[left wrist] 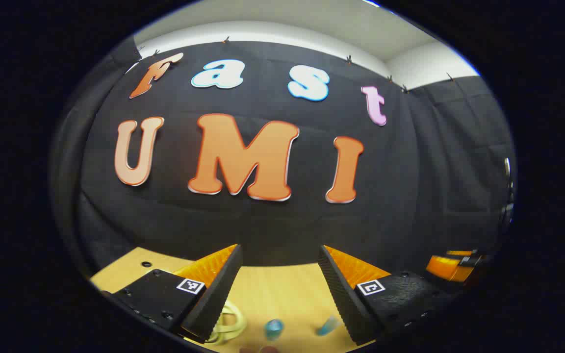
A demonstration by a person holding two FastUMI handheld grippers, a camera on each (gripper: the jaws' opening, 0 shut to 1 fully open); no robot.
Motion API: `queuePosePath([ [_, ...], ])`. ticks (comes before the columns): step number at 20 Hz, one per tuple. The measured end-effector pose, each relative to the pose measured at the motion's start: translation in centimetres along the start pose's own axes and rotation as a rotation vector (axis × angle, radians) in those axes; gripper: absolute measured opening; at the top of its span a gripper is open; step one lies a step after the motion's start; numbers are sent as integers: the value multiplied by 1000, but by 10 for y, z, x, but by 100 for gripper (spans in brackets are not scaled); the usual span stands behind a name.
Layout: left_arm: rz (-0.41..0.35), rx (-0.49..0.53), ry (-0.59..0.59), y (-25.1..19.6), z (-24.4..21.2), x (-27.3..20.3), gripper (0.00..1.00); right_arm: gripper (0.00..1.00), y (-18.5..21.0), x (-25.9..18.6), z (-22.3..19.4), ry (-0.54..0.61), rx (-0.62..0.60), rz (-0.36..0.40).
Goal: First open the suitcase, pack the skin care products into it, and then close the suitcase.
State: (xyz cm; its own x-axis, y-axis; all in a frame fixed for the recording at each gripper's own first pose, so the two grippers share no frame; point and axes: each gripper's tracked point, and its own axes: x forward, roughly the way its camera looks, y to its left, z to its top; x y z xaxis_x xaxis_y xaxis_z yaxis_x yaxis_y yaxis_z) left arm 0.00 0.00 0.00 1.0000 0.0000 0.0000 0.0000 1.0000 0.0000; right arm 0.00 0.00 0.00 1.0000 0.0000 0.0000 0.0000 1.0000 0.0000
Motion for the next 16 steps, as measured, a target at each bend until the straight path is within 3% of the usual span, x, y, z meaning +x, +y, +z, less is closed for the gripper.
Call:
queuePosePath([
  [4, 98, -65, 66, 53, -33, -31, 97, 94, 40, 2, -1, 10, -77, 65],
  [7, 188, 23, 74, 79, -36, -38, 97, 94, 58, 6, -9, 20, -117, 93],
  [9, 199, 54, 85, 82, -40, -40, 97, 94, 69, 9, -16, 45, -139, 124],
  [13, 194, -2, 123, 77, -49, -44, 96, 94, 85, 18, -17, 76, -113, 170],
  [16, 204, 15, 107, 79, -46, -50, 97, 94, 95, 26, -21, 95, -97, 193],
])
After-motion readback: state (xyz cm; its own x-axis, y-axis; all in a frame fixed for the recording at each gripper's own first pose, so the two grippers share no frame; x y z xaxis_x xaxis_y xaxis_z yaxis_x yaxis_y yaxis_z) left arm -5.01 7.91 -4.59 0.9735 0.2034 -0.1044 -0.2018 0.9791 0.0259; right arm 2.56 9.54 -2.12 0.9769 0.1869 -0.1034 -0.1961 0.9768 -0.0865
